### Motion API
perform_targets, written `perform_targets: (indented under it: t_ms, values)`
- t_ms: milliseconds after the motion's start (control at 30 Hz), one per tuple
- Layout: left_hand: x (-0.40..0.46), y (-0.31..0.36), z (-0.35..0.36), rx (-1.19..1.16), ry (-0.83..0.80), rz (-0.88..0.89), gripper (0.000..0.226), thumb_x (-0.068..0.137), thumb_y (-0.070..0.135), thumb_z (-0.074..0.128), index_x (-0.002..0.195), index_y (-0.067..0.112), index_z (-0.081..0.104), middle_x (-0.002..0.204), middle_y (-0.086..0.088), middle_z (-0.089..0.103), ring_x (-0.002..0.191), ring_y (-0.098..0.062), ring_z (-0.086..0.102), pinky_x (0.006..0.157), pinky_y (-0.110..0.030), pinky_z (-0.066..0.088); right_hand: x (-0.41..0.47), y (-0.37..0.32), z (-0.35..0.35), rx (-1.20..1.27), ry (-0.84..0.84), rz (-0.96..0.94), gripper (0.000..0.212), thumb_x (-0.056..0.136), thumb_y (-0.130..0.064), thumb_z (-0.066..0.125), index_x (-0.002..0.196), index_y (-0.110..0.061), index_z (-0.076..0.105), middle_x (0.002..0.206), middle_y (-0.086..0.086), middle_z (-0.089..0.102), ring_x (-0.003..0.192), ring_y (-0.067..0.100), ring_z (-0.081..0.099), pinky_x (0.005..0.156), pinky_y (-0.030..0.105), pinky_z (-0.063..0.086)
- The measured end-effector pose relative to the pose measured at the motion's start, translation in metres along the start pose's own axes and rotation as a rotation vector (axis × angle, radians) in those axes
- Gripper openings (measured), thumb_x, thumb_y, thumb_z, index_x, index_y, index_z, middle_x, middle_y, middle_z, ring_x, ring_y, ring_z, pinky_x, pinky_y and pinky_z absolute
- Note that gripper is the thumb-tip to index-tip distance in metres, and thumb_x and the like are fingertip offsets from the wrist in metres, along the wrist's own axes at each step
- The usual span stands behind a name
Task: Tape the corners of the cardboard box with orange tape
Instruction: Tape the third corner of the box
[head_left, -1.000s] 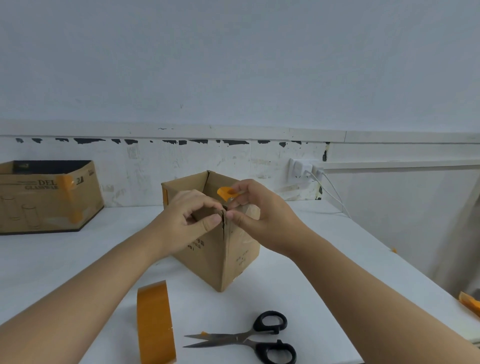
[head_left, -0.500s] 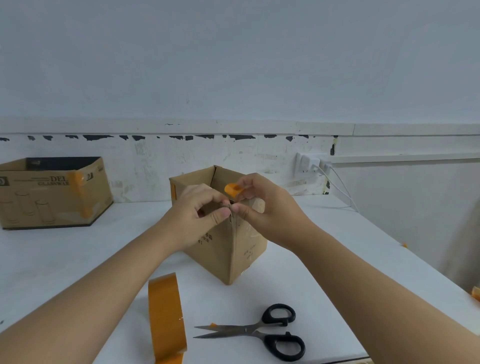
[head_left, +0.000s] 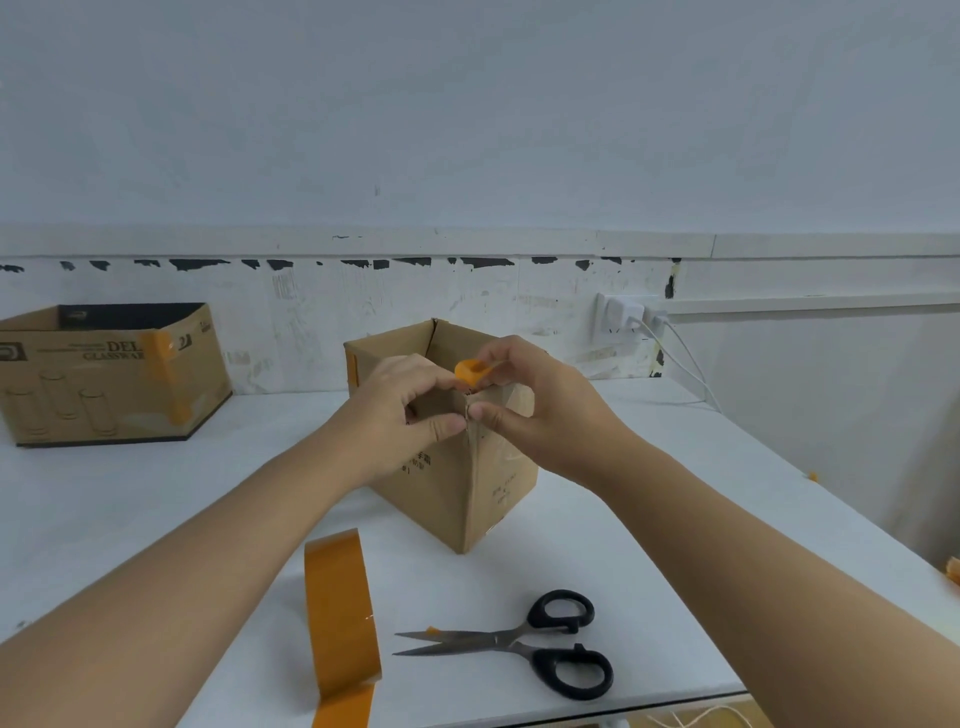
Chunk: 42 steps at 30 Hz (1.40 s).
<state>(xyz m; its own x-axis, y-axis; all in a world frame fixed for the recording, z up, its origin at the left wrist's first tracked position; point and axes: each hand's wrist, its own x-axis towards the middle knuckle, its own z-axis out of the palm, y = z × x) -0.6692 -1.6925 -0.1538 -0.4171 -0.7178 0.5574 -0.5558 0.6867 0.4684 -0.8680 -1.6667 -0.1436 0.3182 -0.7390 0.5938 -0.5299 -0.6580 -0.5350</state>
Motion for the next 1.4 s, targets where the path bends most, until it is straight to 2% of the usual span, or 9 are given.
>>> perform_targets:
  t_ms: [100, 400, 600, 700, 833, 1067, 1167, 1300, 1400]
  values:
    - [0.001, 0.0, -0.002, 0.012, -0.024, 0.01, 0.028, 0.084, 0.026, 0.069, 0.106, 0.039, 0.059, 0.096, 0.024, 0.049, 0.102, 0.01, 0.037, 0.069, -0.002, 0.032, 0.0, 0.0, 0.002, -0.024, 0.017, -0.013, 0.031, 0.085, -0.026, 0.071, 0.11, -0.029, 0.053, 0.102, -0.019, 0.065, 0.102, -0.012, 0.054, 0.083, 0.003, 0.039]
    - [0.0, -0.001, -0.002, 0.053, -0.055, 0.043, 0.031, 0.083, 0.036, 0.067, 0.098, 0.054, 0.046, 0.1, 0.025, 0.046, 0.104, 0.014, 0.032, 0.075, -0.016, 0.035, -0.003, 0.002, 0.004, -0.087, 0.002, -0.043, 0.035, 0.084, -0.024, 0.071, 0.112, -0.025, 0.05, 0.109, -0.018, 0.061, 0.109, -0.002, 0.054, 0.086, 0.013, 0.041]
    - [-0.003, -0.004, -0.001, 0.094, -0.076, 0.049, 0.036, 0.076, 0.051, 0.069, 0.102, 0.055, 0.044, 0.105, 0.03, 0.042, 0.108, 0.012, 0.031, 0.079, -0.019, 0.035, -0.006, 0.006, 0.003, -0.105, -0.02, -0.069, 0.037, 0.082, -0.023, 0.072, 0.11, -0.029, 0.048, 0.102, -0.031, 0.051, 0.104, -0.019, 0.044, 0.086, -0.002, 0.032]
    - [-0.004, -0.003, 0.001, 0.112, -0.05, 0.06, 0.037, 0.074, 0.053, 0.064, 0.104, 0.054, 0.043, 0.104, 0.029, 0.042, 0.106, 0.006, 0.033, 0.08, -0.021, 0.037, -0.007, 0.006, 0.004, -0.112, -0.022, -0.07, 0.038, 0.082, -0.024, 0.071, 0.111, -0.029, 0.047, 0.103, -0.031, 0.049, 0.104, -0.022, 0.042, 0.085, -0.003, 0.03]
    - [-0.004, -0.005, 0.001, 0.115, -0.037, 0.063, 0.039, 0.076, 0.05, 0.069, 0.107, 0.048, 0.046, 0.104, 0.029, 0.042, 0.104, 0.001, 0.034, 0.078, -0.021, 0.036, -0.007, 0.005, 0.004, -0.115, -0.016, -0.075, 0.039, 0.082, -0.024, 0.071, 0.113, -0.029, 0.046, 0.108, -0.022, 0.053, 0.106, -0.011, 0.044, 0.084, -0.003, 0.031]
    - [-0.006, -0.004, 0.0, 0.19, -0.027, 0.059, 0.045, 0.079, 0.045, 0.07, 0.118, 0.033, 0.051, 0.106, 0.025, 0.041, 0.105, -0.004, 0.035, 0.081, -0.024, 0.035, -0.008, 0.001, 0.002, -0.145, -0.043, -0.052, 0.047, 0.081, -0.026, 0.072, 0.117, -0.031, 0.042, 0.111, -0.02, 0.052, 0.104, -0.01, 0.043, 0.083, -0.005, 0.031]
    - [-0.008, -0.001, 0.002, 0.225, -0.016, 0.047, 0.041, 0.08, 0.047, 0.068, 0.113, 0.033, 0.048, 0.106, 0.017, 0.042, 0.101, -0.005, 0.034, 0.081, -0.024, 0.035, -0.008, -0.001, 0.002, -0.227, -0.064, -0.07, 0.049, 0.082, -0.027, 0.071, 0.119, -0.03, 0.04, 0.111, -0.017, 0.053, 0.103, 0.002, 0.049, 0.075, 0.004, 0.038]
    - [-0.008, 0.003, 0.002, 0.243, -0.034, 0.003, 0.043, 0.081, 0.045, 0.067, 0.118, 0.03, 0.051, 0.114, 0.014, 0.041, 0.107, -0.006, 0.035, 0.091, -0.035, 0.044, -0.009, -0.003, 0.004, -0.226, -0.04, -0.075, 0.045, 0.082, -0.025, 0.069, 0.118, -0.027, 0.042, 0.114, -0.011, 0.057, 0.104, 0.012, 0.054, 0.077, 0.017, 0.044]
    - [-0.01, 0.009, -0.009, 0.035, -0.1, -0.051, 0.048, 0.076, 0.059, 0.066, 0.119, 0.054, 0.046, 0.126, 0.032, 0.039, 0.125, 0.007, 0.031, 0.099, -0.036, 0.041, -0.01, -0.006, 0.001, -0.12, -0.05, -0.028, 0.038, 0.086, -0.032, 0.065, 0.117, -0.032, 0.043, 0.117, -0.016, 0.056, 0.111, 0.005, 0.053, 0.083, 0.015, 0.044]
